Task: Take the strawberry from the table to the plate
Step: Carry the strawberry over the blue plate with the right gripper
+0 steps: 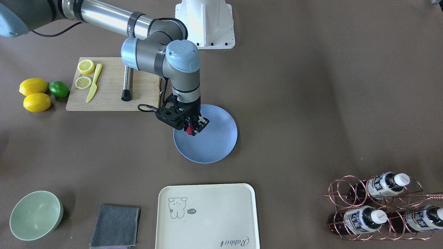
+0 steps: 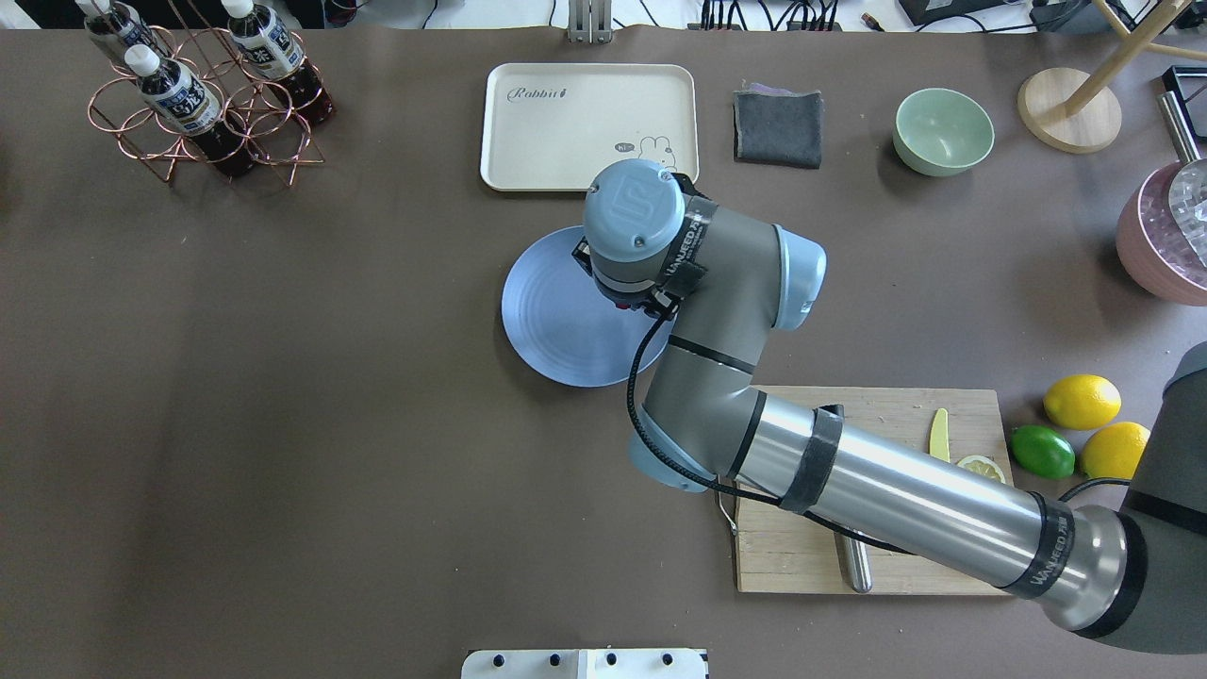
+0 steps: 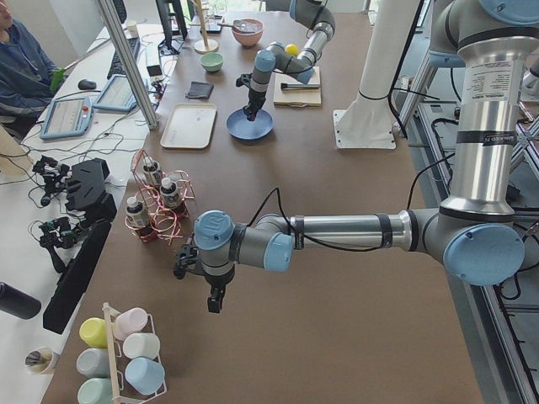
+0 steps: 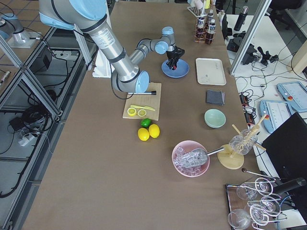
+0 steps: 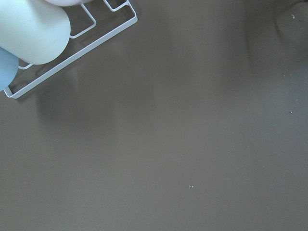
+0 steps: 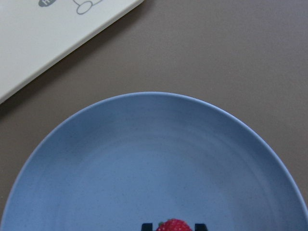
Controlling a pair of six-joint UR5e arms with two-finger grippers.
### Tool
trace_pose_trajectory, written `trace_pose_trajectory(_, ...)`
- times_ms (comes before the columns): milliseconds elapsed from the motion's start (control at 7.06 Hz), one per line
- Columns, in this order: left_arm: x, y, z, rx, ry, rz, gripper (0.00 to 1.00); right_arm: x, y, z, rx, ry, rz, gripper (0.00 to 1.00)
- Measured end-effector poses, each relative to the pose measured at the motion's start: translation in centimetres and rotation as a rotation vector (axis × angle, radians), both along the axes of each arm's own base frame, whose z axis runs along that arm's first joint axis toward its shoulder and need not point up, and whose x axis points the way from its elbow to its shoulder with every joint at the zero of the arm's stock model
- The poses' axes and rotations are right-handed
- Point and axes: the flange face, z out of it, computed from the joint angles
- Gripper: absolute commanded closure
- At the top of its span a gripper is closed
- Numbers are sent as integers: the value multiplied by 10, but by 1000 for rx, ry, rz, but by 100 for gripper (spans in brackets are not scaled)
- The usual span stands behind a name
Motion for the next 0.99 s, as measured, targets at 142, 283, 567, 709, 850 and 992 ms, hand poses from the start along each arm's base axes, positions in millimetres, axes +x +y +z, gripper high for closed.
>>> trace_pose_trajectory(142, 1, 4, 2, -5, 13, 2, 1, -7, 4, 1, 1, 7, 13, 100)
trace_pose_trajectory(283, 1, 8, 4, -9, 19, 3, 1, -12, 8, 3, 3, 13, 15, 93)
trace_pose_trajectory(567, 1, 14, 8, -15, 23, 4, 1, -18, 14, 4, 13, 20, 14, 24)
trace_pose_trajectory(709, 1, 18, 11, -18, 24, 4, 1, -18, 14, 4, 18, 23, 18, 0)
trace_pose_trajectory(850, 1, 22, 13, -21, 24, 4, 1, -18, 14, 5, 21, 26, 21, 0)
trace_pose_trajectory(992, 1, 25, 14, -23, 24, 4, 1, -17, 13, 4, 25, 26, 21, 0)
